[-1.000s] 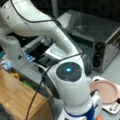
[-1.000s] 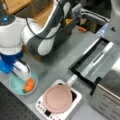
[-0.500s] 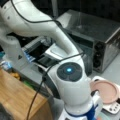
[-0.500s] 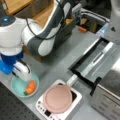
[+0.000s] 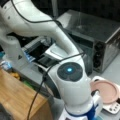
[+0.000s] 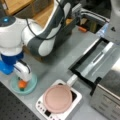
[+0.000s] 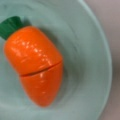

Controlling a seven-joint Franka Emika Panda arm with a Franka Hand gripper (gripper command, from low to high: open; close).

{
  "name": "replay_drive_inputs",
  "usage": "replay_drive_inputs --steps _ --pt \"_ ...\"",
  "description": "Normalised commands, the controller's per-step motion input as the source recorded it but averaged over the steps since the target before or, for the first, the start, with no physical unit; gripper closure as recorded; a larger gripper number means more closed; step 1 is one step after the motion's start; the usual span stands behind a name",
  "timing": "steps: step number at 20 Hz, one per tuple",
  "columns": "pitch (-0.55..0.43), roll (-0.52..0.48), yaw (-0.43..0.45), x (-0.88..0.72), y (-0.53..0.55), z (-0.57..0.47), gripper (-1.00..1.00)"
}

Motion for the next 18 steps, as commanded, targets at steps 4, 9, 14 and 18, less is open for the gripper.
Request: replay_drive_inputs --steps 4,9,14,18 --pt "0.149 -0.242 0.089 0.08 0.03 0.03 -1.00" --pt "0.152 -0.244 0.081 0.06 0.03 0.03 -1.00" --pt "0.148 -0.226 0.062 0.06 0.04 0.06 -1.00" --pt "0.191 -0.206 -0.006 0.04 0.05 0.26 -1.00"
